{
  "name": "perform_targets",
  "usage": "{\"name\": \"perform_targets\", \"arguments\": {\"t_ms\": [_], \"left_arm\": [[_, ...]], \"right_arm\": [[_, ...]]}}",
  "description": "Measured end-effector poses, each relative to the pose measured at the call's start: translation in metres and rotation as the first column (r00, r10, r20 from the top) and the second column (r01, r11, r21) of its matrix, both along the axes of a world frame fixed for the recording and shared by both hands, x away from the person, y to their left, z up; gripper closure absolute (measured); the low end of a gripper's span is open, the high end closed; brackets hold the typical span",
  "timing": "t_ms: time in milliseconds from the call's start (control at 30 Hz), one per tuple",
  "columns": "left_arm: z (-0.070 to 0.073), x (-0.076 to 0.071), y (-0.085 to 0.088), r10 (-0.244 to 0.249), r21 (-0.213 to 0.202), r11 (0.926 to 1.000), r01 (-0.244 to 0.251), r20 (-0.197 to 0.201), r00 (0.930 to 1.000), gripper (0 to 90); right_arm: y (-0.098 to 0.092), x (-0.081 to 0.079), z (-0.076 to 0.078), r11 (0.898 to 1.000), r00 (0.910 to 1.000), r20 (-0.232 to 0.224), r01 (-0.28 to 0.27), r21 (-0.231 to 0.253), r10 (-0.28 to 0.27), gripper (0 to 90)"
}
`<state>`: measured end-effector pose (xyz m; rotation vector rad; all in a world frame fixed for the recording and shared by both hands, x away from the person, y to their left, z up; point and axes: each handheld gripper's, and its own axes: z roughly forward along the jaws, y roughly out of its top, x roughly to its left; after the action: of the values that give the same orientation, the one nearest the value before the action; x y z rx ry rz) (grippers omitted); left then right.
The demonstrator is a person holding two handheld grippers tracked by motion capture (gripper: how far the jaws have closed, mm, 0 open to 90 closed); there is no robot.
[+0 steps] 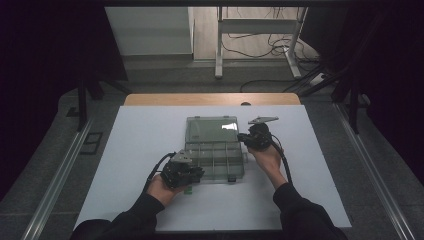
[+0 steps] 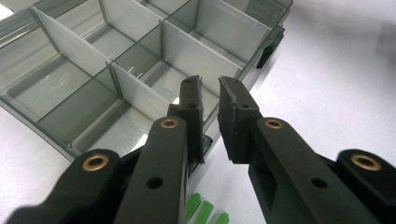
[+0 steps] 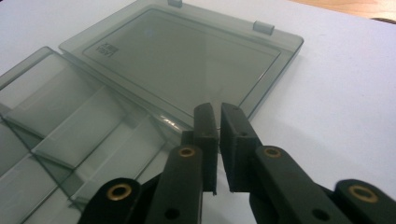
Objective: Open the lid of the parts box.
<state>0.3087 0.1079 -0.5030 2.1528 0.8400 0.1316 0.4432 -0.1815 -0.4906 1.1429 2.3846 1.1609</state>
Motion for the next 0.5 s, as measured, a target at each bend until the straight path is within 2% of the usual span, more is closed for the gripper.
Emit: {"name": "perform_targets", "arguments": {"t_ms": [167, 300, 500], "left_arm": [[0.005, -0.001, 0.002, 0.001, -0.014, 0.9999, -0.001, 0.006, 1.0, 77.0], [0.01, -0.001, 0.006, 0.018, -0.019, 0.9997, -0.018, 0.013, 0.9998, 71.8], [0.015, -0.001, 0.013, 0.044, -0.026, 0.9987, -0.043, 0.014, 0.9989, 66.7]], "right_arm": [[0.001, -0.004, 0.006, 1.0, 0.9998, -0.001, -0.022, -0.008, 0.022, 76.9], [0.001, -0.011, 0.013, 0.998, 0.9986, -0.003, -0.052, -0.027, 0.052, 70.6], [0.001, -0.018, 0.018, 0.996, 0.9972, -0.006, -0.075, -0.052, 0.075, 66.0]]}}
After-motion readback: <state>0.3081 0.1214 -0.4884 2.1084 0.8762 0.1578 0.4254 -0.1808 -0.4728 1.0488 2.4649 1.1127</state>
